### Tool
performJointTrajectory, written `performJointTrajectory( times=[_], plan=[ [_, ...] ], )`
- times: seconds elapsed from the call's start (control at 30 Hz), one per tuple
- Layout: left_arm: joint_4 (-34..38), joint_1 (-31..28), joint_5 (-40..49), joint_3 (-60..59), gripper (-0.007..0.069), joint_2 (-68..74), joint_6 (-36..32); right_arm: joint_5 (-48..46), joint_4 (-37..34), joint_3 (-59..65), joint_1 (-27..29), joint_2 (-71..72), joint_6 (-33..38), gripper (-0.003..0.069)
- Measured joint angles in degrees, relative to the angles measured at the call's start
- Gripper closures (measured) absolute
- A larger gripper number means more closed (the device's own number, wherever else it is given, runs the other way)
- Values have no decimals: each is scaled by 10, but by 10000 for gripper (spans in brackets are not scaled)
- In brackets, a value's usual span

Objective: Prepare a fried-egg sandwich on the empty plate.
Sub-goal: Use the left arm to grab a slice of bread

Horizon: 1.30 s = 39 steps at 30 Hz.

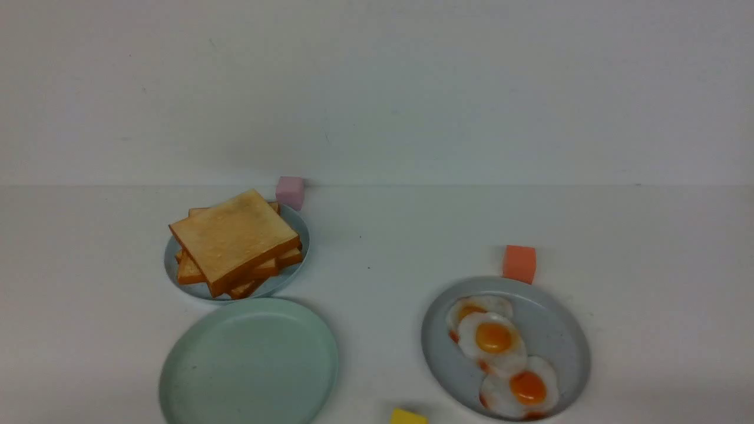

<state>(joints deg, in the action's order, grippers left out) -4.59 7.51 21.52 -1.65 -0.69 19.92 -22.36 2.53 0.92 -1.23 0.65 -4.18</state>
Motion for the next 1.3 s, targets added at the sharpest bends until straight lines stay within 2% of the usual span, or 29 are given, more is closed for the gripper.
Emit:
performJointTrajectory(
  times=[0.93, 1.2, 1.3],
  plan=[
    [0, 0, -1, 0, 386, 0, 0, 0, 0, 0, 0, 0, 0, 418],
    [0, 0, -49, 0, 386, 0, 0, 7, 25, 0, 0, 0, 0, 418],
    [0, 0, -75, 0, 386, 0, 0, 36, 26, 6, 0, 0, 0, 418]
  ],
)
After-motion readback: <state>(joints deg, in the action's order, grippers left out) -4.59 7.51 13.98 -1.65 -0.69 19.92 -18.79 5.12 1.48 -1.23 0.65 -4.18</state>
